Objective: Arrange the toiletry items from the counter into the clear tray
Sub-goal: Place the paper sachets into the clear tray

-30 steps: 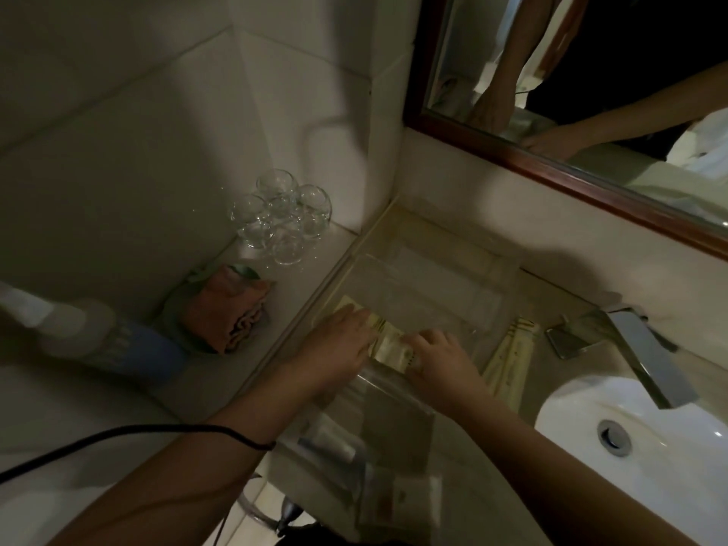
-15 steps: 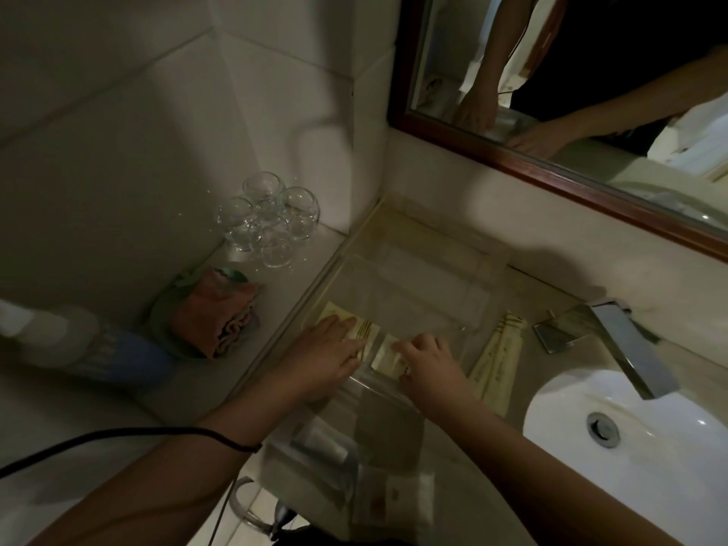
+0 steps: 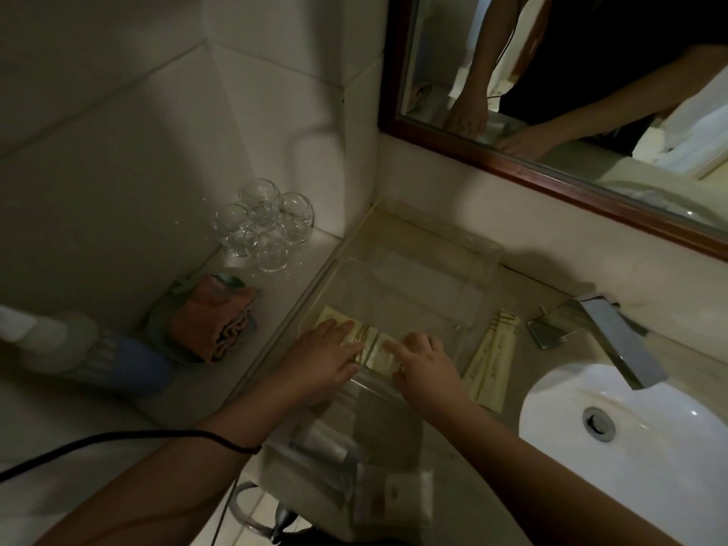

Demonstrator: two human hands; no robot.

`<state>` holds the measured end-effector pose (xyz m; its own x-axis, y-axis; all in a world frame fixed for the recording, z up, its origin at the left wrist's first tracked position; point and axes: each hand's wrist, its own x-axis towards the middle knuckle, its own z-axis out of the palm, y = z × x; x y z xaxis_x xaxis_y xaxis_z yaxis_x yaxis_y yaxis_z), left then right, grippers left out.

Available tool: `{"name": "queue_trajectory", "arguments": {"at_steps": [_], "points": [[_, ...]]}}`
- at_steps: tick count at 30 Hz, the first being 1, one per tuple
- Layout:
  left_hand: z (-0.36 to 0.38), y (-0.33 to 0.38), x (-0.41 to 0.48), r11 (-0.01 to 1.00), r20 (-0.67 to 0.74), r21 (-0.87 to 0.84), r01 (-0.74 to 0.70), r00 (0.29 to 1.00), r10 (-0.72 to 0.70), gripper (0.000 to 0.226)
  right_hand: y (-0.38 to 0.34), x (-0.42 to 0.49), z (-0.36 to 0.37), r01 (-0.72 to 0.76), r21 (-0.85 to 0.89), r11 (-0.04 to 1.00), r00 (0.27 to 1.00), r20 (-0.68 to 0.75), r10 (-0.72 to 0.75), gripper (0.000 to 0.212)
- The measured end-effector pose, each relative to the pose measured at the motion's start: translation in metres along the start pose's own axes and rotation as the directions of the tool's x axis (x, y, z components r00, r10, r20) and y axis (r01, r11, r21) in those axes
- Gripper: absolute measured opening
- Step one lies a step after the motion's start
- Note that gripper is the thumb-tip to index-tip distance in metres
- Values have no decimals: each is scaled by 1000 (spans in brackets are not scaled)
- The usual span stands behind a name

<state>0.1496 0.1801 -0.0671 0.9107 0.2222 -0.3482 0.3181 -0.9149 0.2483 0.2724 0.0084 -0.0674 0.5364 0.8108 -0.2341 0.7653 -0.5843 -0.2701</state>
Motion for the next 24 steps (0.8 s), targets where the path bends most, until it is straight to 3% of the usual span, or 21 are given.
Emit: {"name": "queue_trajectory", "arguments": {"at_steps": [3,7,11,16,19,22,24], "points": [[-5,6,0,1000,-76,10,-15,997,16,66,4,-12,-10,-48,90,995,988,-139,60,47],[-16,33,5,995,-238,-33,-98,967,87,47,38,-42,-26,-195,341,919,897,-317,308,29],[-28,85,13,961,-316,-199,-191,941,122,26,98,-66,-22,-435,484,759,776,-226,589,27],[-25,158,24,939,-212,-243,-245,958,195,22,127,-70,-18,-564,374,736,780,-49,624,31],[-13,191,31,949,-88,-280,-147,988,128,31,126,-64,-13,-560,358,747,798,-11,603,29],[1,211,38,977,66,-209,-41,996,56,39,129,-62,-15,-551,359,753,809,10,587,20],[9,222,43,987,76,-159,12,997,0,38,137,-63,-15,-575,347,740,800,49,598,26]]}}
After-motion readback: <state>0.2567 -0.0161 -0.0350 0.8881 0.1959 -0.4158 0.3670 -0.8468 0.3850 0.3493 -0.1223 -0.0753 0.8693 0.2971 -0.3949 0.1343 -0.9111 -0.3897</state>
